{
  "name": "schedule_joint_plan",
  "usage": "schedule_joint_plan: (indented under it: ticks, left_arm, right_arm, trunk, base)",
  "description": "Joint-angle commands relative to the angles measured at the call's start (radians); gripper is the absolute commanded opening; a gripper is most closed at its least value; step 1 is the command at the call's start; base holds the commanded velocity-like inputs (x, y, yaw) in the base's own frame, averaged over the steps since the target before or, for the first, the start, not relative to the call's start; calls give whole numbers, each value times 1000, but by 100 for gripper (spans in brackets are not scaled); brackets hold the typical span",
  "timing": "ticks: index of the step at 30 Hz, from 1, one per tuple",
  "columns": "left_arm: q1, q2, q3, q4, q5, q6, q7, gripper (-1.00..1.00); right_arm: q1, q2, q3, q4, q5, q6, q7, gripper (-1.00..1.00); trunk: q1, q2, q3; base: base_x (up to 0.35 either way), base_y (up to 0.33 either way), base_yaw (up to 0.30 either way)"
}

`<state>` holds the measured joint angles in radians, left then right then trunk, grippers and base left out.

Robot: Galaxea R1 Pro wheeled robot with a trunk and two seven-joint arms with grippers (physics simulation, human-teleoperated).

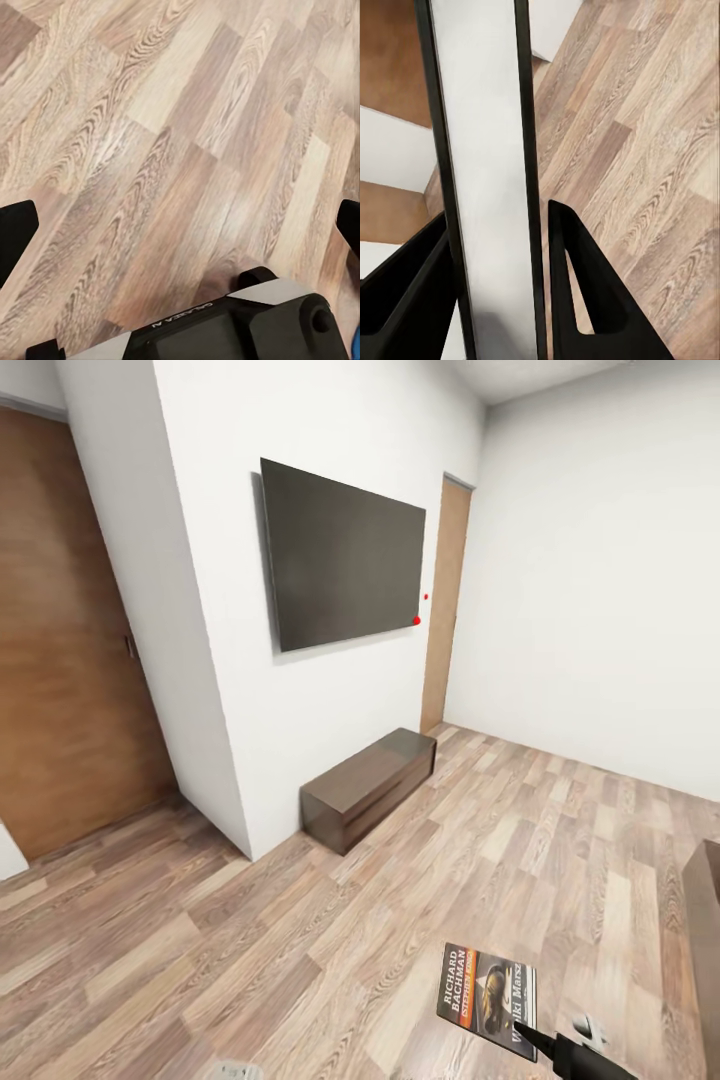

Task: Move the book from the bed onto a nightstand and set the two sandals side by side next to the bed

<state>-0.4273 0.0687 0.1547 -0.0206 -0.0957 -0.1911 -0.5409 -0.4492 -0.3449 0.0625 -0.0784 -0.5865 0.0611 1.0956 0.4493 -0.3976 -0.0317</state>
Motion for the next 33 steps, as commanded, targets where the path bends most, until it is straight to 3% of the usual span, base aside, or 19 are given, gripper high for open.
schedule_joint_plan:
  ticks: [1,33]
  left_arm:
    - [-1,0,8,1,-10,-5,-2,100]
    - [-1,0,9,1,-10,-6,2,100]
  right_arm:
    - [-1,0,2,0,-10,6,2,-100]
    - [-1,1,2,0,-10,6,1,-100]
  trunk:
    - [1,-2,-2]
    - [1,-2,-2]
  base:
    - [0,0,-284]
    - [0,0,-284]
